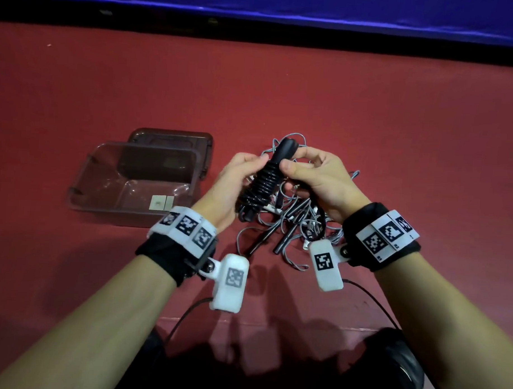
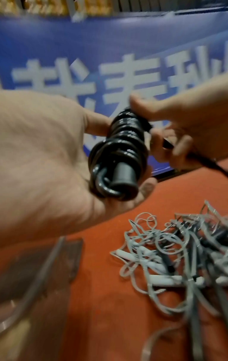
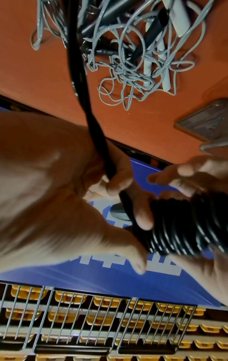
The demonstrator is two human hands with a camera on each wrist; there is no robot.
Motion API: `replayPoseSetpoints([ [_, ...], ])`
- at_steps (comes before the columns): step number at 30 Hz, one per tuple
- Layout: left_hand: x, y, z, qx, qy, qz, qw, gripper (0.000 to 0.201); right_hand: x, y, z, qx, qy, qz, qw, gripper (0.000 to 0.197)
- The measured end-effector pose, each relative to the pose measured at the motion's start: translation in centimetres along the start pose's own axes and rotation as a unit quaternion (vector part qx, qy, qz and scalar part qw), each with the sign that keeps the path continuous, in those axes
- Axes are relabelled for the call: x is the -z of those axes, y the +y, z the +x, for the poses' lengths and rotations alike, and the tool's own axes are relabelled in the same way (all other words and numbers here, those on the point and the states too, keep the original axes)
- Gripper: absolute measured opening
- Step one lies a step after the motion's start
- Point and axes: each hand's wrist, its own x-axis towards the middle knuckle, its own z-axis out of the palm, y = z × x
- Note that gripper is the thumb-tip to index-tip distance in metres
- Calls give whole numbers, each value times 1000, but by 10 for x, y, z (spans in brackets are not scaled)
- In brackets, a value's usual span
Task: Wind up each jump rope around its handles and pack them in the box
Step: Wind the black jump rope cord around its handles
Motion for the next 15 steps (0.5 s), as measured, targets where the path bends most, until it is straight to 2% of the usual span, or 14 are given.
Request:
replayPoseSetpoints([
  [1,1,-3,1,-63,25,75,995,28,-1,1,1,6,32,-16,999,37],
  [3,3,-7,0,-167,16,244,955,33,-4,2,2,18,90,-62,994,43],
  [5,5,-8,0,-209,24,333,919,31,-8,2,2,23,121,-107,987,49],
  [6,6,-7,2,-210,37,333,919,27,-9,1,1,21,127,-122,984,50],
  [11,10,-2,6,-101,44,151,982,5,-11,-3,3,10,81,-155,984,35],
  [13,11,-1,6,-59,51,58,995,22,-11,-3,5,18,70,-200,977,36],
  [15,14,3,6,-24,76,-19,997,38,-11,-2,5,53,77,-266,959,33],
])
